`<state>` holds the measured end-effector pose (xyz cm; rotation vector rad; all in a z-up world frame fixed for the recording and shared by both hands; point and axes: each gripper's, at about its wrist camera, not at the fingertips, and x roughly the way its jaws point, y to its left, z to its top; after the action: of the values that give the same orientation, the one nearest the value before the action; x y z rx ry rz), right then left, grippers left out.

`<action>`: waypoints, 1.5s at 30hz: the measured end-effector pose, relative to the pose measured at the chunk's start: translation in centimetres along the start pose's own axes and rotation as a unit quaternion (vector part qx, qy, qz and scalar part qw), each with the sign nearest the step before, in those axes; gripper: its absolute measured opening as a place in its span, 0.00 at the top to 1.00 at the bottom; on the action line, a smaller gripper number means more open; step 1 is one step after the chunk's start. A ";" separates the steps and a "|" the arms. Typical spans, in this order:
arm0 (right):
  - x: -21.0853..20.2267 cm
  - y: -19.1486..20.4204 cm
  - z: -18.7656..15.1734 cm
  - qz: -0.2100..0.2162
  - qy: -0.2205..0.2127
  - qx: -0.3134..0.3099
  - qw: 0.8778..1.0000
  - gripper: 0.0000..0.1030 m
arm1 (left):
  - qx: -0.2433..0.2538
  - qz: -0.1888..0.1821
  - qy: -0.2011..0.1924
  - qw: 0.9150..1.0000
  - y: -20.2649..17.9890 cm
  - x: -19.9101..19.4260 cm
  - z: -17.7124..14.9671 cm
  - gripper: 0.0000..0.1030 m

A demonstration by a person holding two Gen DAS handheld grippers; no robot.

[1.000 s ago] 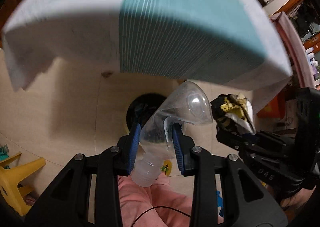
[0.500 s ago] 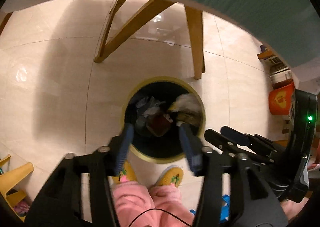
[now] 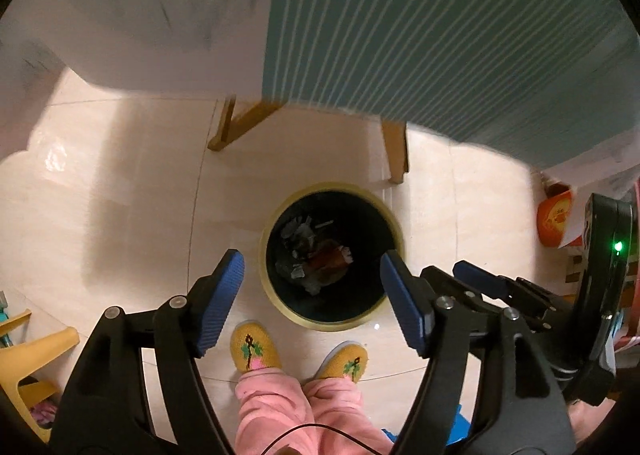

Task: Collect trash
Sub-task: 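Carry the cup and wrapper over the black bin and open both grippers, then raise both tools back toward the table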

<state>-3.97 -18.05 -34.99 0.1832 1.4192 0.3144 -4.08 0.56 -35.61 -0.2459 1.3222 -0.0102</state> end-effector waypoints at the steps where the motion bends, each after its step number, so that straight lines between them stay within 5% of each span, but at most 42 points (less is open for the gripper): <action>1: -1.1 0.3 0.2 0.000 -0.003 -0.004 1.000 0.53 | 0.001 0.000 -0.005 1.000 -0.2 -1.1 0.1 0.26; 18: -25.2 6.8 1.5 0.049 -0.083 -0.079 0.992 0.53 | -0.010 0.007 -0.095 0.995 -4.5 -24.6 2.1 0.22; 29: -36.7 10.3 3.4 0.065 -0.200 -0.150 0.966 0.51 | 0.008 0.053 -0.194 0.979 -5.4 -38.7 3.0 0.22; 37: -40.6 11.1 6.5 0.076 -0.250 -0.153 0.953 0.47 | 0.005 0.066 -0.237 0.969 -5.5 -43.9 4.6 0.22; 45: -39.2 12.7 11.5 0.068 -0.255 -0.144 0.954 0.40 | 0.001 0.061 -0.237 0.970 -3.1 -44.6 8.4 0.22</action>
<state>1.36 -17.99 7.48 0.1112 0.8395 0.5400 -6.76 5.49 9.49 -0.1514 0.8583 0.1436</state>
